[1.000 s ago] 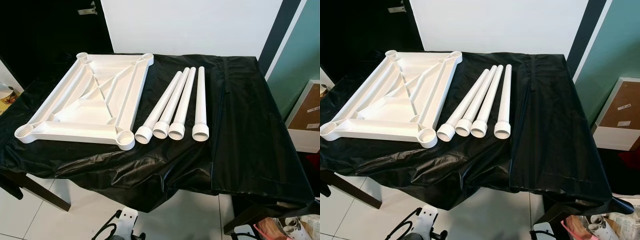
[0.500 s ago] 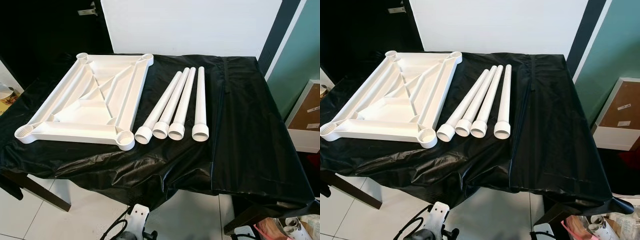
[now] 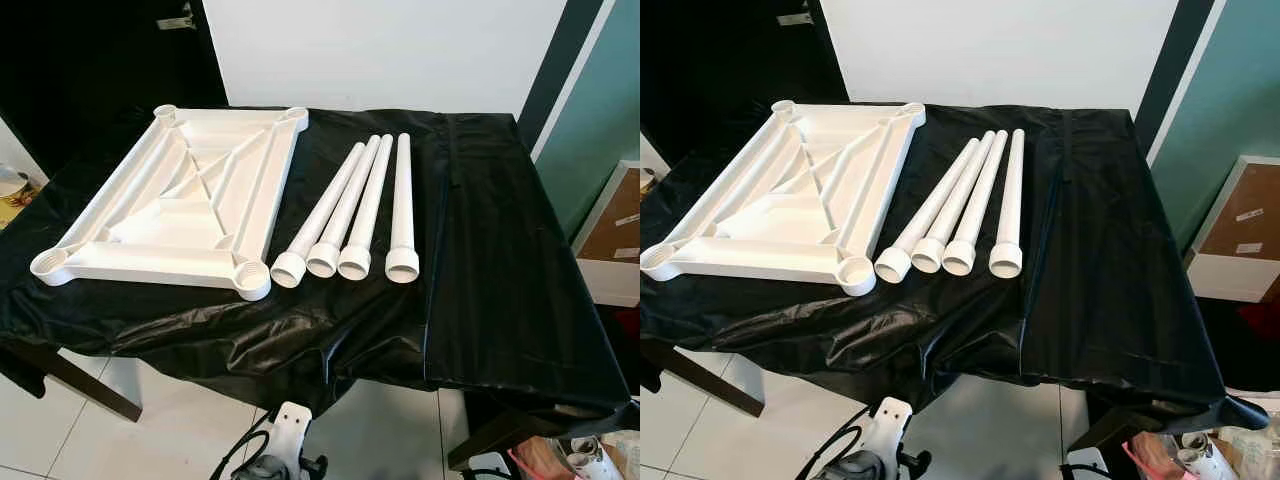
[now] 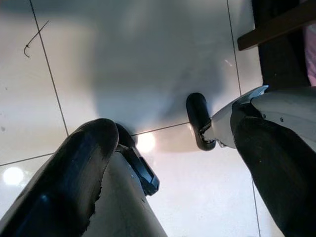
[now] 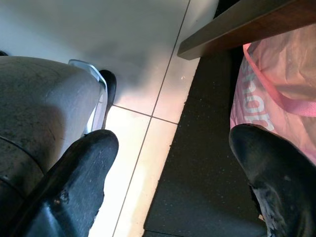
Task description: Building children table
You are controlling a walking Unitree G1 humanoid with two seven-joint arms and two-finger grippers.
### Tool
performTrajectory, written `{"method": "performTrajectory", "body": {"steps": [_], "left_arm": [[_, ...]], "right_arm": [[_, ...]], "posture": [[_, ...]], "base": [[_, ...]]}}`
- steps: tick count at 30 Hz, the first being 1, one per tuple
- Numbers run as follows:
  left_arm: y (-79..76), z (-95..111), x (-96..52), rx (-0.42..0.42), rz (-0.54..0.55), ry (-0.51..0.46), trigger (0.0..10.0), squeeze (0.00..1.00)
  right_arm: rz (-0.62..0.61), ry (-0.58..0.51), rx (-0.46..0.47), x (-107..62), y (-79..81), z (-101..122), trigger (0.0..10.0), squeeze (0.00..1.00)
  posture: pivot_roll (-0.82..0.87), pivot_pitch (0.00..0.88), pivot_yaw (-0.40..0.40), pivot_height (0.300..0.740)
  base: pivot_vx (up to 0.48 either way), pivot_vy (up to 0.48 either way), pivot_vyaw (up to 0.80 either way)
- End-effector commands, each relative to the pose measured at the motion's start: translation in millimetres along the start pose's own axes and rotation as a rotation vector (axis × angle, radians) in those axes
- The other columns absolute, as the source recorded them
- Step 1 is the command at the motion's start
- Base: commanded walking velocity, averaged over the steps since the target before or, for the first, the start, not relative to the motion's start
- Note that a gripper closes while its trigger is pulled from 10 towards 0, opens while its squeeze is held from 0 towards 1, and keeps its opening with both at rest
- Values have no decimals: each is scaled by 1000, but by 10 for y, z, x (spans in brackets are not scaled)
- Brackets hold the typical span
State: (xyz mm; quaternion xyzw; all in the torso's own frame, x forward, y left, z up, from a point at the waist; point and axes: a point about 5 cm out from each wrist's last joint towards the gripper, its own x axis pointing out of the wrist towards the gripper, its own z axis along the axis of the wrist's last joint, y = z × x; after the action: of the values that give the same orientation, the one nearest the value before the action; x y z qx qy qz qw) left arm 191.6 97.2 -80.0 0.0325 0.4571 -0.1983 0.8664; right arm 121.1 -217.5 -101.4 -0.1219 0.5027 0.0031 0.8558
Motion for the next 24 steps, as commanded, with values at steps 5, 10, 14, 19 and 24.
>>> {"method": "performTrajectory", "body": {"steps": [5, 10, 14, 19, 24], "left_arm": [[94, -138, -31, -2, 100, 50, 10000, 0], [98, -151, -35, -3, 100, 51, 10000, 0], [99, -157, -36, -3, 101, 53, 10000, 0], [100, -166, -38, -2, 101, 55, 10000, 0], [103, -171, -40, -1, 101, 57, 10000, 0]], "right_arm": [[18, 28, -1, -16, 59, -80, 10000, 0], [19, 32, 0, -18, 65, -88, 10000, 0], [20, 34, 1, -18, 68, -90, 10000, 0], [20, 36, 1, -18, 69, -94, 10000, 0], [20, 39, 2, -20, 71, -100, 10000, 0]], "posture": [[-46, 0, 3, 740], [-46, 0, 4, 740], [-46, 0, 4, 740], [-46, 0, 4, 740], [-45, 0, 5, 740]], "base": [[0, 242, 0], [0, 250, 0], [0, 253, 0], [0, 251, 0], [0, 249, 0]]}}
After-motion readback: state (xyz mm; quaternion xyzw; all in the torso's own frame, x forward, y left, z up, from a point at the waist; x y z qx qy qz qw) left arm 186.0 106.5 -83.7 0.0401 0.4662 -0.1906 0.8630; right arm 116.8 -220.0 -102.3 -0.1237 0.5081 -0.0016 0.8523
